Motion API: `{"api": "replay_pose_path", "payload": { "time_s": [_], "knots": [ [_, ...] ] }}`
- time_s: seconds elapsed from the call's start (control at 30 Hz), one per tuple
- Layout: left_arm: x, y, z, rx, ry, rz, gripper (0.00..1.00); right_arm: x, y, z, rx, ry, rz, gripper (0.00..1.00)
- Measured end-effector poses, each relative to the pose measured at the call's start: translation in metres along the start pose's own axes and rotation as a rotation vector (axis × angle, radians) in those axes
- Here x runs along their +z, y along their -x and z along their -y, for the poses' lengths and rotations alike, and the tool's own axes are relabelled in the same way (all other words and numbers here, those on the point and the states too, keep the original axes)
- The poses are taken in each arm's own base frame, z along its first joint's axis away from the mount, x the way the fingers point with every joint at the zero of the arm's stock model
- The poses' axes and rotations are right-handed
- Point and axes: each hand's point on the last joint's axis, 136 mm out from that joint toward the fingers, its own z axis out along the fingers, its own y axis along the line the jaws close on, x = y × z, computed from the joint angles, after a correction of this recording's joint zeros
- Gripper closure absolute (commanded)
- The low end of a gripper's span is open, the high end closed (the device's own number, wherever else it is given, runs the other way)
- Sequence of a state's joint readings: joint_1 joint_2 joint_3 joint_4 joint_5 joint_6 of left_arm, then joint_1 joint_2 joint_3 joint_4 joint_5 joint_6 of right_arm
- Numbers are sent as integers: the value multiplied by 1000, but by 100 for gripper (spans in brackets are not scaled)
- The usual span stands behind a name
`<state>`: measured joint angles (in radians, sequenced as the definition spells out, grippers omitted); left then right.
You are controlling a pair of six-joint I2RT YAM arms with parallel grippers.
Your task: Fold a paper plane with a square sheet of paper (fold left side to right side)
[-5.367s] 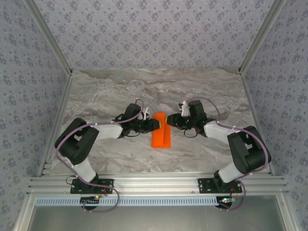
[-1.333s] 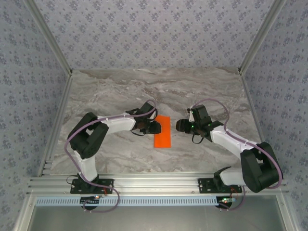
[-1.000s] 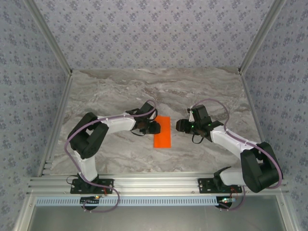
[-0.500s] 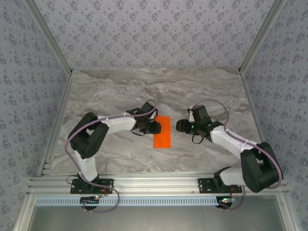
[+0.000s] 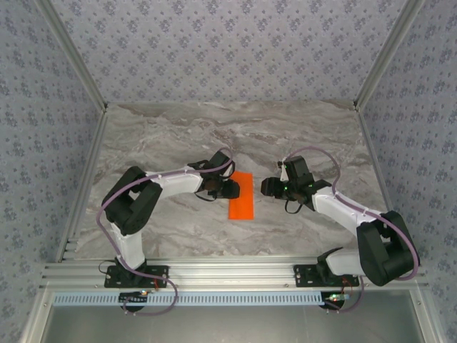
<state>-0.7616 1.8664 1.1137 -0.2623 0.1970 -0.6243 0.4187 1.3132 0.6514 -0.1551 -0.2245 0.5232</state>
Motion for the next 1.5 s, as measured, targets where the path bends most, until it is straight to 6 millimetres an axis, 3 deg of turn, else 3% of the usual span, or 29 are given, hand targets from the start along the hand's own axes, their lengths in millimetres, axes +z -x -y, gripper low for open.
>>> {"api": "replay_pose_path", "payload": {
  "time_s": [0.73, 1.03, 1.17, 1.37, 1.5],
  "knots": [
    [0, 0, 1, 10, 2, -1, 56, 8, -9, -10, 3, 47, -44, 46],
    [0, 0, 1, 11, 3, -1, 56, 37, -25, -26, 50, 140, -137, 74],
    [0, 0, 1, 11, 3, -1, 56, 51, -34, -31, 55, 152, -188, 78],
    [0, 0, 1, 11, 3, -1, 56, 59, -29, -46, 33, 176, -192, 78],
    [0, 0, 1, 11, 4, -1, 56, 65, -30, -44, 34, 167, -202, 78]
  ]
}}
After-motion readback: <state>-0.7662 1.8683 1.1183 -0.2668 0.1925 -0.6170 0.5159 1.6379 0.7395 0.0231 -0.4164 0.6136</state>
